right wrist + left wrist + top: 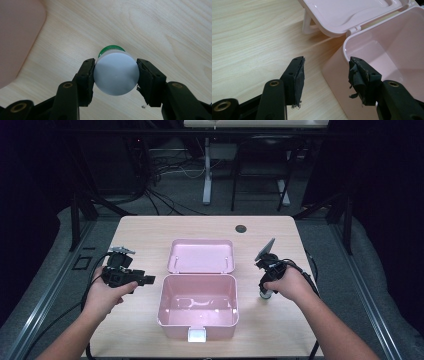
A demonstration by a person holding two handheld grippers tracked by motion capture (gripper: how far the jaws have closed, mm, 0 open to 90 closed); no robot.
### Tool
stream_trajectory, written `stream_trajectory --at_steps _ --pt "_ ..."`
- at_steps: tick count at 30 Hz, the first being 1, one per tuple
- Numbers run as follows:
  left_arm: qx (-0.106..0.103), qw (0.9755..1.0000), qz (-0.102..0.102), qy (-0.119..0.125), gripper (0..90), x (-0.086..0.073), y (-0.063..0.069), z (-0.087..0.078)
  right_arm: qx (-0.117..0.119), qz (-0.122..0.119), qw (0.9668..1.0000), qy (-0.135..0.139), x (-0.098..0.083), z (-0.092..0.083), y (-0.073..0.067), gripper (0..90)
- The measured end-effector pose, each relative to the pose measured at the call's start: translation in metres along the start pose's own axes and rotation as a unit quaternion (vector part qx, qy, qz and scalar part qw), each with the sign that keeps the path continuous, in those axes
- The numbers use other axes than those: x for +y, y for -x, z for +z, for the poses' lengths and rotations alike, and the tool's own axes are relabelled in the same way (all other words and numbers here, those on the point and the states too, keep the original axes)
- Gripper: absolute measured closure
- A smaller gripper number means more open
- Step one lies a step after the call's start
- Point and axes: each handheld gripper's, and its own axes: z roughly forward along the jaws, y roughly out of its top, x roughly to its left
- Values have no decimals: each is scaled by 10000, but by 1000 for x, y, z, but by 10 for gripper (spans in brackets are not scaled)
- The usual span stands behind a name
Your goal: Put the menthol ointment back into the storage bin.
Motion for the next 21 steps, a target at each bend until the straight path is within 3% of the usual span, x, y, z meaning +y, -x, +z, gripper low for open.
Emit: stream_trajectory --at_steps 10,21 --pt "-13 10000 -7 -2 467 0 1 0 -5 -231 9997 55 0 -22 -14 505" --pt "-2 10000 -35 15 468 1 -1 -1 12 -407 9991 -103 1 -36 -23 505"
